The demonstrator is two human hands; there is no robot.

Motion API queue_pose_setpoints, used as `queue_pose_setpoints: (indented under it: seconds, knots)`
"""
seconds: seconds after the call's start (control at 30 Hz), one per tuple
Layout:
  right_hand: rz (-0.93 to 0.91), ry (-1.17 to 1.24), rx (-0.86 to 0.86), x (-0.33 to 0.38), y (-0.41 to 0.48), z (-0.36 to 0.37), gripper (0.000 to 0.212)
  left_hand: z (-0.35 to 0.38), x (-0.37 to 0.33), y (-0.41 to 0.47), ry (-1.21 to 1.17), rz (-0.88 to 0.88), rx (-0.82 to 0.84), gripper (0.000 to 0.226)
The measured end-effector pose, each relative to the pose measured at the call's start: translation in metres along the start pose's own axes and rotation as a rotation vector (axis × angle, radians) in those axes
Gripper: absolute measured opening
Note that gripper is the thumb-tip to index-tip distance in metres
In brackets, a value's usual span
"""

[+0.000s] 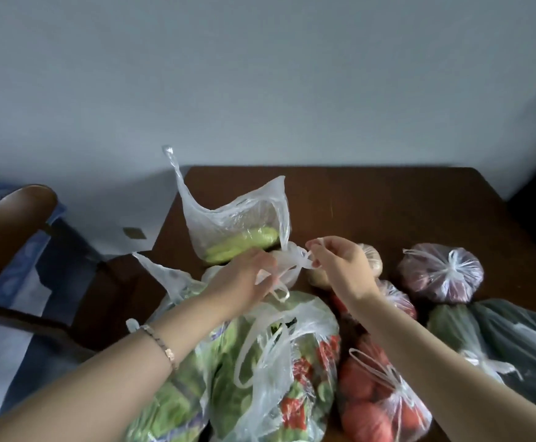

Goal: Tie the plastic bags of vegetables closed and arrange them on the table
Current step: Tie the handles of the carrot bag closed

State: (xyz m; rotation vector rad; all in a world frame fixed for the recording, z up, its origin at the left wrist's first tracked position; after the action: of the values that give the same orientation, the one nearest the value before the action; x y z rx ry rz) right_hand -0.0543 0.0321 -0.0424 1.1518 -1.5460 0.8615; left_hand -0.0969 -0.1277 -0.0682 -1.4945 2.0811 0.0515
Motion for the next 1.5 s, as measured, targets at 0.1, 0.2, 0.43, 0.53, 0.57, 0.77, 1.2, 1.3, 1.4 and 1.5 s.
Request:
queue_pose_setpoints:
  seconds: [0.1,0.2,0.43,0.53,0.57,0.77,1.2,1.3,1.4,1.5]
  knots:
    - [0.005,-0.025,-0.031,0.001,-0.005,0.004,0.022,0.008,0.014,0.014,0.382,0.019,0.052,0.051]
    - [-0.005,-0.098,-0.036,0.000,-0.005,0.004,0.018,0.010,0.024,0.022,0.370,-0.049,-0.012,0.022]
    - [0.039,-0.082,-0.057,0.001,0.008,-0.014,0.014,-0.039,0.024,0.014,0.124,-0.099,-0.316,0.041]
    - [-0.051,-0.003,0.056,0.011,0.014,-0.016,0.015,-0.058,0.026,0.007,0.133,-0.104,-0.345,0.051]
    - [-0.088,0.031,0.121,0.014,0.016,-0.014,0.022,-0.060,0.028,0.006,0.133,-0.119,-0.334,0.052]
    - [-0.244,-0.212,0.259,0.013,0.046,0.009,0.040,-0.071,0.038,0.000,-0.048,-0.249,-0.390,0.057]
    - [-0.460,-1.640,1.083,-0.030,0.026,0.028,0.052,-0.082,0.047,0.012,0.371,-0.315,-0.232,0.037]
    - [-0.529,-1.517,1.042,-0.020,0.026,0.031,0.025,-0.081,0.038,0.013,0.510,-0.375,-0.087,0.044]
    - [-0.414,-1.040,0.803,0.010,0.033,0.032,0.030,-0.084,0.031,0.012,0.558,-0.459,0.034,0.054]
    - [-0.243,-0.461,0.440,0.032,0.049,0.020,0.032,-0.088,0.032,0.010,0.533,-0.551,0.121,0.046]
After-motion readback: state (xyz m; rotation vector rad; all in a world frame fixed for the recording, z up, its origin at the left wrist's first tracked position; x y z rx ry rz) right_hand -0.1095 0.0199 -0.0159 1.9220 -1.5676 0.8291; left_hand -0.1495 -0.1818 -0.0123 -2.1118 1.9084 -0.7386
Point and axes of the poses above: each hand's wrist, its own y-axis towards the middle knuckle, its own z-axis out of the palm, x = y × z, the point moved 5 cm from there along y, towards the middle knuckle, and after that the axes turned 10 degrees about -z, right-handed, at the moved point
